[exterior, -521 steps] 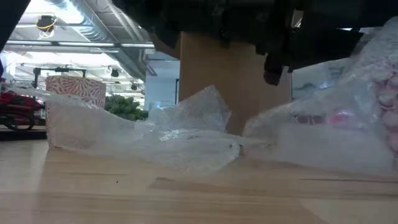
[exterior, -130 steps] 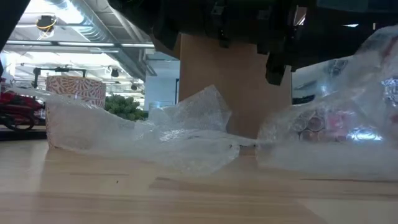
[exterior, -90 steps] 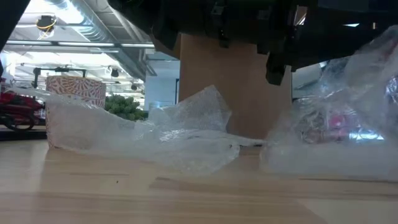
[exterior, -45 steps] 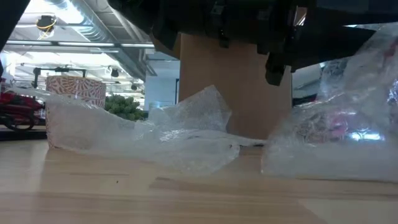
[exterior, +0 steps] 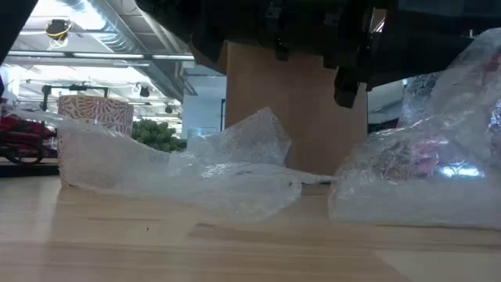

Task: Wrap mug
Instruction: Wrap the red mug with the right bubble wrap

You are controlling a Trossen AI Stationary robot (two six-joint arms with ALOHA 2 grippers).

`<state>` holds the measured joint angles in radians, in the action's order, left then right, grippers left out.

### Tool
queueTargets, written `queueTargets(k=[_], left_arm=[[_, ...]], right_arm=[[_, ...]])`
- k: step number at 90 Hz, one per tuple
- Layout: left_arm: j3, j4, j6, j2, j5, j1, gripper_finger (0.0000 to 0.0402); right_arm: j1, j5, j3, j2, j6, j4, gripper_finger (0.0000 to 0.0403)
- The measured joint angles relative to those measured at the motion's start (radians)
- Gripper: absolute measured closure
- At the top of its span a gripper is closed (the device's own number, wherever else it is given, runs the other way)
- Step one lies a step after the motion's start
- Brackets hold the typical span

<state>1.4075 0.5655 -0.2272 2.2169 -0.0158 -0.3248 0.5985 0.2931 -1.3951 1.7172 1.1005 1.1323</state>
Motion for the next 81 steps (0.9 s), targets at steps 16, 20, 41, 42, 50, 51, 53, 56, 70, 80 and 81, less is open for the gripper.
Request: queueTargets(k=[16,20,41,42,50,51,53,56,70,80,81], left_arm=[[0.0,0.0,0.0,0.0,0.0,0.0,0.0267],[0.0,0.0,0.0,0.0,0.0,0.0,0.0267],[0.0,0.0,0.0,0.0,0.0,0.003,0.0267],[0.0,0.0,0.0,0.0,0.0,0.003,0.0267],[0.0,0.0,0.0,0.0,-0.001,0.004,0.0267],[0.0,0.0,0.0,0.0,-0.002,0.003,0.0267],[0.0,0.001,0.0,0.0,-0.003,0.003,0.0267],[0.0,0.001,0.0,0.0,-0.003,0.003,0.0267],[0.0,-0.001,0.0,-0.006,-0.007,0.003,0.0267],[-0.002,-0.036,0.005,-0.035,-0.007,0.004,0.0267],[-0.003,-0.044,0.006,-0.039,-0.007,0.004,0.0267]], right_arm=[[0.072,-0.071,0.006,0.0,0.029,-0.065,0.0402],[0.092,-0.092,0.006,0.0,0.051,-0.059,0.0402],[0.143,-0.102,0.102,0.007,0.154,-0.168,0.0402],[0.143,-0.101,0.111,0.007,0.156,-0.181,0.0402],[0.141,-0.099,0.181,0.007,0.166,-0.279,0.0402],[0.141,-0.097,0.188,0.007,0.167,-0.291,0.0402],[0.14,-0.094,0.204,0.007,0.167,-0.319,0.0402],[0.14,-0.087,0.222,0.008,0.168,-0.36,0.0402],[0.139,-0.075,0.256,0.013,0.167,-0.415,0.0402],[0.139,-0.071,0.255,0.015,0.167,-0.408,0.0402],[0.139,-0.071,0.254,0.015,0.167,-0.405,0.0402]])
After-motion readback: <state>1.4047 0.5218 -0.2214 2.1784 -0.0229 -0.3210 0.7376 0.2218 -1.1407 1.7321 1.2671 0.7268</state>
